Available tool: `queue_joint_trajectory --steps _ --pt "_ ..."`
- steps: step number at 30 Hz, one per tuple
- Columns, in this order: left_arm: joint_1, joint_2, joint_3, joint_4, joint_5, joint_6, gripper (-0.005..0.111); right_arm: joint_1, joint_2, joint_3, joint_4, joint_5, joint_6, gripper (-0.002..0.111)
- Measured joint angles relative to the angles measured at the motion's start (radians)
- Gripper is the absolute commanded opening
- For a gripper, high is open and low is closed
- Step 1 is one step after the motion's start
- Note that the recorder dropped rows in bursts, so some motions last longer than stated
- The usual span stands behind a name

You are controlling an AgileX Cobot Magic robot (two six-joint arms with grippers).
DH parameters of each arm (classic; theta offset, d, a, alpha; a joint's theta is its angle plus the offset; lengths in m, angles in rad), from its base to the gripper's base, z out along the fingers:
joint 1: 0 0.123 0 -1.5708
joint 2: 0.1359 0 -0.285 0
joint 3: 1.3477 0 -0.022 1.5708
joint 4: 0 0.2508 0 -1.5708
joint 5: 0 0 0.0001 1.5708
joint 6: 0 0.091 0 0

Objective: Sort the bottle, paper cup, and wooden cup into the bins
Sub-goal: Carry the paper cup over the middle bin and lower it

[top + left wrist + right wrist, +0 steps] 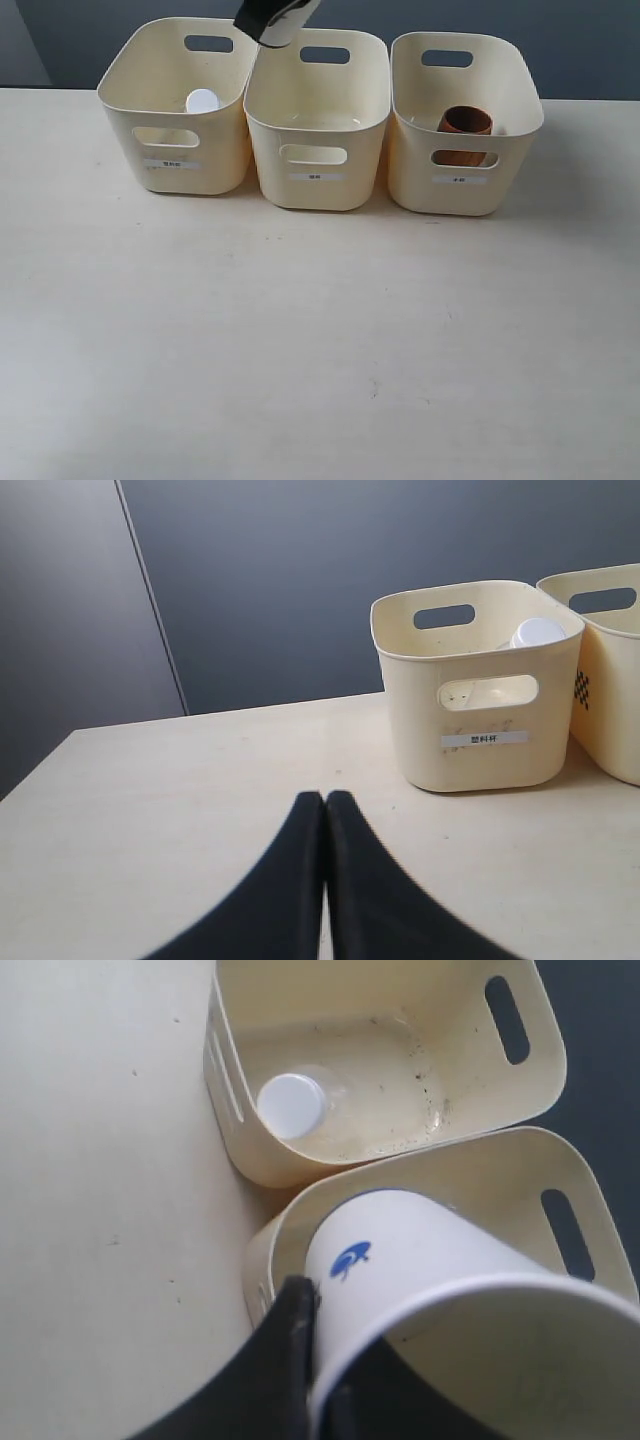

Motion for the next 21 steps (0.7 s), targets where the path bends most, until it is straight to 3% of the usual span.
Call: queue_joint_trajectory --steps 16,21 --pt "0.000 0.000 0.000 0.000 0.000 0.000 0.000 -0.082 0.045 0.176 -0.031 -0.214 0.070 -0.001" --pt "0.000 0.000 0.000 0.000 0.000 0.000 0.000 -0.156 0.083 0.179 0.058 -0.212 0.064 -0.001"
